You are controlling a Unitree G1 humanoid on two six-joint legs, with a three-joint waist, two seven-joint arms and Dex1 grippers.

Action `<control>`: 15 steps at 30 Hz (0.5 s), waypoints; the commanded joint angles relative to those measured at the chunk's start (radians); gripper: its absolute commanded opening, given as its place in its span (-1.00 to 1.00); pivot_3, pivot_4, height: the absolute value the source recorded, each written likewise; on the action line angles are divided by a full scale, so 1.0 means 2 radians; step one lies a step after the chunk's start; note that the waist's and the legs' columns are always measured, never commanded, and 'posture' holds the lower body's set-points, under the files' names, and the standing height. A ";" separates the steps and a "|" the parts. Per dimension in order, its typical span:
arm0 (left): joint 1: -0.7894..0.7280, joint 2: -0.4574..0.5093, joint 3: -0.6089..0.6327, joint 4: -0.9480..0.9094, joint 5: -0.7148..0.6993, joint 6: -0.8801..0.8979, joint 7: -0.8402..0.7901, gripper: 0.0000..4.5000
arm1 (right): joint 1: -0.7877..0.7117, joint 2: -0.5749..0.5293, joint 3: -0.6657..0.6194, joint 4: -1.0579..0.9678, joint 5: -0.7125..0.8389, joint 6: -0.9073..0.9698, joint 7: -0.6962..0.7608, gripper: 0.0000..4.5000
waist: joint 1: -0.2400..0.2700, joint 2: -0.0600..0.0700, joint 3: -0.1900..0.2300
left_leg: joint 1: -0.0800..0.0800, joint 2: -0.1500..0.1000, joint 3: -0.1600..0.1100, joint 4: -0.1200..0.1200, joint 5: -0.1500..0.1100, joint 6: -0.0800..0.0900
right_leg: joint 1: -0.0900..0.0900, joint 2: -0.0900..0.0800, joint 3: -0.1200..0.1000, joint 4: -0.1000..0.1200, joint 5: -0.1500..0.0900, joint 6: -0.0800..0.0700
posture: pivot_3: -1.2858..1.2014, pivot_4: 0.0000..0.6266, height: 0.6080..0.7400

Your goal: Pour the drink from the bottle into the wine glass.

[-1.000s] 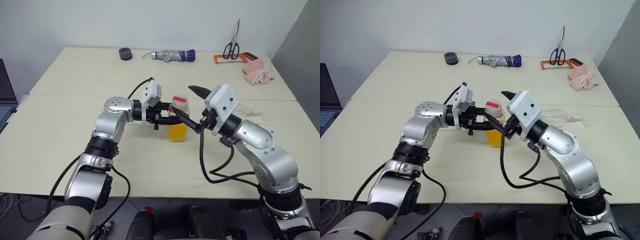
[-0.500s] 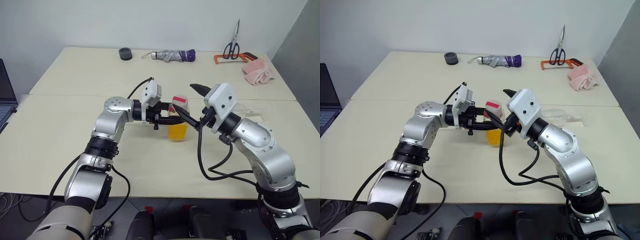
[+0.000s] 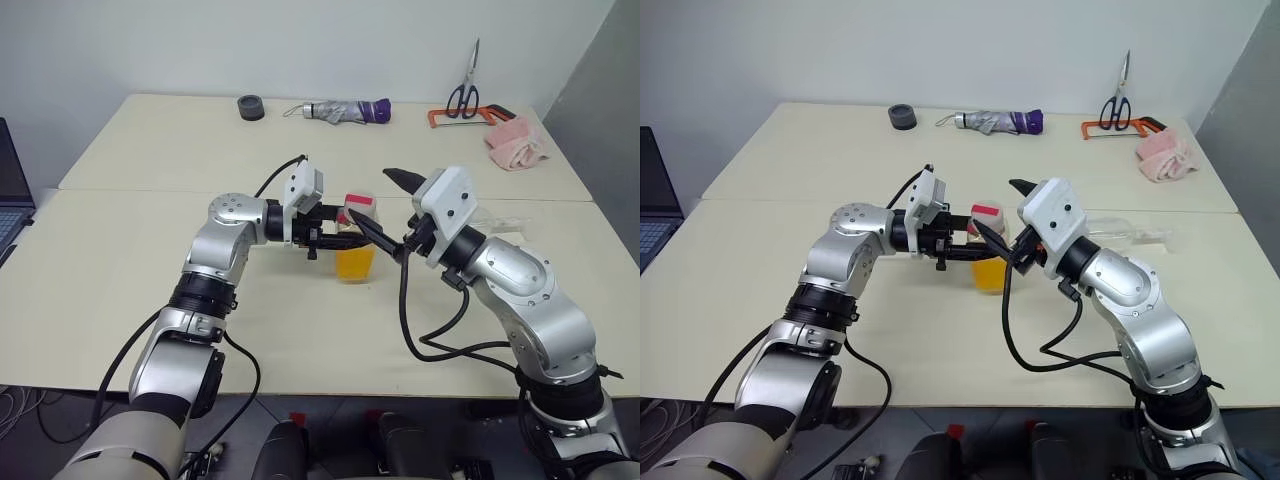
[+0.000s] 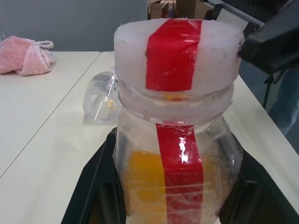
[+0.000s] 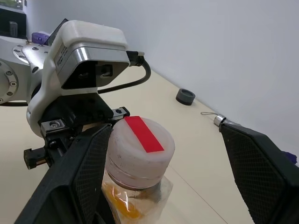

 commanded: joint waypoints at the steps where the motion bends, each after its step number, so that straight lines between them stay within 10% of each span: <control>1: -0.017 0.003 0.009 -0.011 -0.008 -0.012 -0.002 -0.16 | 0.002 -0.005 -0.021 -0.015 0.002 -0.001 0.000 0.75 | 0.000 0.000 0.000 | 0.000 0.000 0.000 0.000 0.000 0.000 | 0.000 0.000 0.000 0.000 0.000 0.000 | 0.03 -0.52 1.00; 15: -0.017 0.003 0.010 -0.011 -0.007 -0.013 0.000 -0.16 | 0.006 -0.011 -0.021 -0.019 0.008 0.000 0.005 0.75 | 0.000 0.000 0.000 | 0.000 0.000 0.000 0.000 0.000 0.000 | 0.000 0.000 0.000 0.000 0.000 0.000 | 0.03 -0.52 1.00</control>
